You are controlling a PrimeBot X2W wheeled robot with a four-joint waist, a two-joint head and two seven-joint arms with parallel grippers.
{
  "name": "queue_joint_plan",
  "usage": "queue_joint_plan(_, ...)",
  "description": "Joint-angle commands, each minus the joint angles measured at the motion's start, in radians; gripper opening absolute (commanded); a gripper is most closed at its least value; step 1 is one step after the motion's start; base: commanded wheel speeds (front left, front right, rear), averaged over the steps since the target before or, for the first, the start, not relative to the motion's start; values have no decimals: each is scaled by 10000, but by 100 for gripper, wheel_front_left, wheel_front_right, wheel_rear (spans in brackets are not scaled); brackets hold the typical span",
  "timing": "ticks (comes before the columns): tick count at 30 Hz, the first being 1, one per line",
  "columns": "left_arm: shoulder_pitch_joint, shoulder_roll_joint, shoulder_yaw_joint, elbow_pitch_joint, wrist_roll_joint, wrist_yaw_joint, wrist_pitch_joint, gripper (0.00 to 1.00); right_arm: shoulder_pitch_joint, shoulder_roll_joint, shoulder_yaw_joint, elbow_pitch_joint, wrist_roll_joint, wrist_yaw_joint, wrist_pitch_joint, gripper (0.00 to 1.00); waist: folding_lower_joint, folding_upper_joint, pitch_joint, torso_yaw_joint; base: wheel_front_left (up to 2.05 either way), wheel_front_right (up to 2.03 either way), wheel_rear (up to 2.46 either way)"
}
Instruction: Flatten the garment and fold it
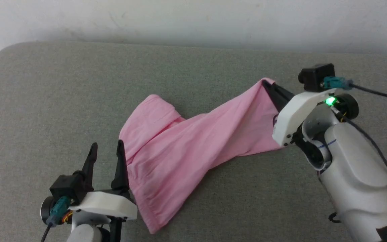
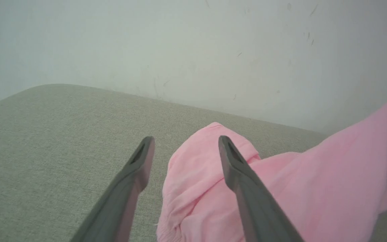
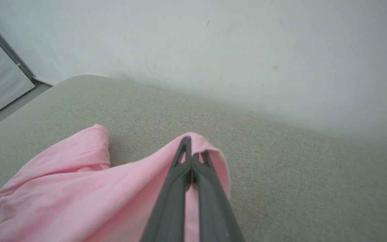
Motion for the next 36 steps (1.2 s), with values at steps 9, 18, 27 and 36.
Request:
queue_joint_plan(9, -583, -434, 120, 346, 456, -441, -53, 100, -952, 109, -95, 2540, 318, 2, -1571, 100, -2, 0, 849, 574, 0, 0, 0)
queue_joint_plan(18, 21, -338, 281, 695, 461, -714, 109, 100, 399, -376, 417, 2219, -57, 2, -3954, 100, -2, 0, -135, 189, 0, 0, 0)
queue_joint_plan(27, -384, 557, -94, 1264, -72, -1413, 3053, 100, 3128, -394, -641, -939, -1178, 2, -4088, 100, -2, 0, -694, -633, 0, 0, 0)
queue_joint_plan(36, -918, 1368, -206, 1813, -875, -1946, 5996, 0, 5517, 218, -1361, -4038, -1852, 2, -3019, 100, -2, 0, -817, -1478, 0, 0, 0)
